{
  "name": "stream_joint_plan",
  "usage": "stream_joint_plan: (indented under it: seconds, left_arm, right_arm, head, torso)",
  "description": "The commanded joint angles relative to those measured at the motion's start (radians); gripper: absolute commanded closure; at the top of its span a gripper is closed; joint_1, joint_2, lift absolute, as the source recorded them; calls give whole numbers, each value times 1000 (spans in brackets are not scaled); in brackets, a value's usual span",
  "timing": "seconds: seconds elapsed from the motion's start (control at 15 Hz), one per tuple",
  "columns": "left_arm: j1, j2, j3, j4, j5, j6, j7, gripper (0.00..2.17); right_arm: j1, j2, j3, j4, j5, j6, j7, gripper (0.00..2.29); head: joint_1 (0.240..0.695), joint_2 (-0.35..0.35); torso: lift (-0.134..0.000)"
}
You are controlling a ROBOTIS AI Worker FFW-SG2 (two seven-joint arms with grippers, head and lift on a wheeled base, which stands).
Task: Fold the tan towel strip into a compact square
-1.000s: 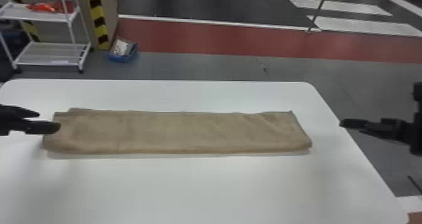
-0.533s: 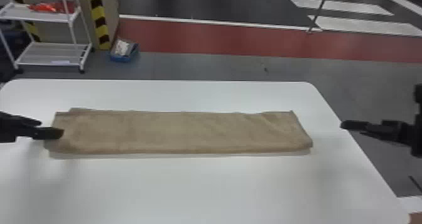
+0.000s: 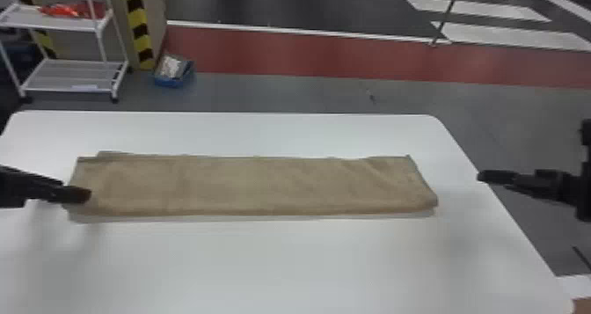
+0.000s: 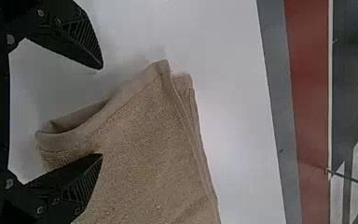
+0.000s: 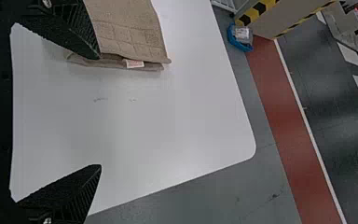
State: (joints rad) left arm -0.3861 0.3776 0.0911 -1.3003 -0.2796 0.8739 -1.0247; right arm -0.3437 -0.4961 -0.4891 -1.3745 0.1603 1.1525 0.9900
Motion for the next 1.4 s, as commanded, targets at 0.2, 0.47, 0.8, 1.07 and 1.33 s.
stream_joint_plan:
  seconds: [0.2,0.47,0.8,1.07,1.33]
  left_arm:
    - [-10,-3,-8,1,0,18,-32,549]
    - [-13,-2,-10,1,0,24,-66,1703]
    - [-16,14,-16,-2,-13,21,-149,2138]
    - [-10,92,24,-27,14,6,-258,2138]
    - [-5,199,64,-37,19,-22,-304,2138]
  right_arm:
    - [2,-1,0,2,1,-3,1,43]
    - [2,-1,0,2,1,-6,-1,43]
    - [12,-2,-14,2,1,-3,1,43]
    - [12,-10,-14,2,-2,-3,-1,43]
    - [15,-10,-16,2,-12,-3,1,43]
  head:
    - [695,-180]
    - [695,-190]
    - [695,-205]
    - [695,-207]
    - [695,-171]
  torso:
    - [-128]
    - [-128]
    - [-128]
    - [-128]
    - [-128]
